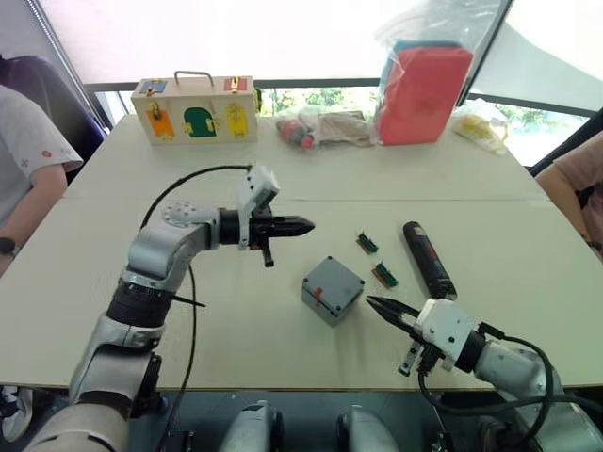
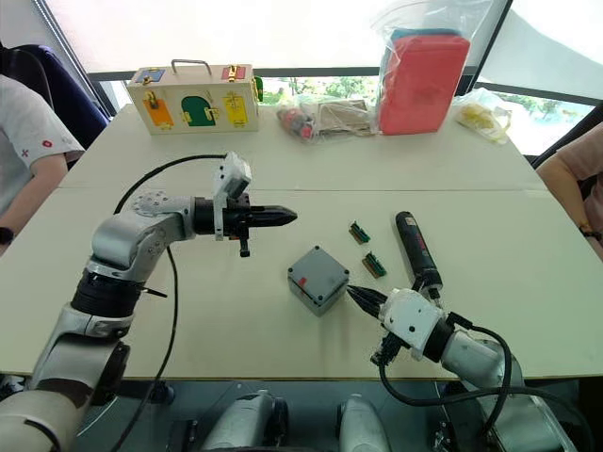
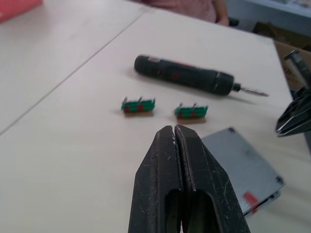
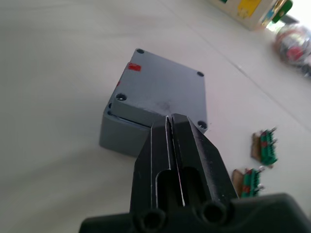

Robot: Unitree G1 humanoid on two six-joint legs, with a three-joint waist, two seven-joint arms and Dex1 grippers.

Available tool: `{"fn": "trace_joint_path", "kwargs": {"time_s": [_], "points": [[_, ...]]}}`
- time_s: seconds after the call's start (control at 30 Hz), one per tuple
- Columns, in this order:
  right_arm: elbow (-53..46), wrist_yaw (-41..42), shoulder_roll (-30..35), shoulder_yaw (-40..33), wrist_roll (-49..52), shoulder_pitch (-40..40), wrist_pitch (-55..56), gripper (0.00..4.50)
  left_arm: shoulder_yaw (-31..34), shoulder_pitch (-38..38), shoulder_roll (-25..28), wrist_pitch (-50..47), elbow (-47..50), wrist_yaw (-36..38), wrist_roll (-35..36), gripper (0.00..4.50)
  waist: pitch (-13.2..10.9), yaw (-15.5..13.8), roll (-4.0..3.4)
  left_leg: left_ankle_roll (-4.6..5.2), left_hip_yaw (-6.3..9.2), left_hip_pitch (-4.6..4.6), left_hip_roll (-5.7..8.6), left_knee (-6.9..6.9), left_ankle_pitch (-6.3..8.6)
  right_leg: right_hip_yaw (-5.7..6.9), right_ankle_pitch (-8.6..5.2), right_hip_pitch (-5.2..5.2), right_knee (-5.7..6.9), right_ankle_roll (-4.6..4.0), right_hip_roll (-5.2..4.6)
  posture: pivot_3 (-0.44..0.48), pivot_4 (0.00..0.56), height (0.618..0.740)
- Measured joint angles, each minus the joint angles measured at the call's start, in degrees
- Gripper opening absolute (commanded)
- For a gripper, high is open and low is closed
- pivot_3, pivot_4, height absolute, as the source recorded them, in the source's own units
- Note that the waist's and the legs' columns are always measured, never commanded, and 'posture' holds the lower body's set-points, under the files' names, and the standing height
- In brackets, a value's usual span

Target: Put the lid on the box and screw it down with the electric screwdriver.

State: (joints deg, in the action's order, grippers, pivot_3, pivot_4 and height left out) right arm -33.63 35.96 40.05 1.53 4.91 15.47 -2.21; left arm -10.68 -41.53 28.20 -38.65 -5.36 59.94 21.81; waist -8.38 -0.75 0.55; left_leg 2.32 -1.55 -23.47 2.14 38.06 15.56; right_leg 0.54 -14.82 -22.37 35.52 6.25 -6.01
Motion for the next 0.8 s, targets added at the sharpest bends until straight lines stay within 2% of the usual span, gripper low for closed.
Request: {"fn": "trace_joint_path", "kwargs": {"time_s": [0.33, 0.8], "points": [[-3.5, -0.2, -3.0, 2.6, 3.3, -3.1, -15.5, 0.02, -6.8, 0.7, -0.2, 4.1, -4.9, 6.0, -4.4, 0.0, -0.1, 0.0, 0.04, 0.0, 0.0, -0.1, 0.01, -0.08, 0.02, -0.01, 0.0, -0.16, -0.08, -0.02, -0.13, 0.0, 0.15, 0.74], [-3.5, -0.9, -4.0, 3.9, 2.5, -4.8, -18.4, 0.02, -8.2, 0.6, -2.9, 5.6, -5.8, 6.1, -6.4, 0.0, -0.1, 0.0, 0.02, 0.0, 0.0, -0.14, 0.02, -0.1, 0.02, -0.01, 0.0, -0.19, -0.08, -0.03, -0.15, 0.0, 0.15, 0.74]]}}
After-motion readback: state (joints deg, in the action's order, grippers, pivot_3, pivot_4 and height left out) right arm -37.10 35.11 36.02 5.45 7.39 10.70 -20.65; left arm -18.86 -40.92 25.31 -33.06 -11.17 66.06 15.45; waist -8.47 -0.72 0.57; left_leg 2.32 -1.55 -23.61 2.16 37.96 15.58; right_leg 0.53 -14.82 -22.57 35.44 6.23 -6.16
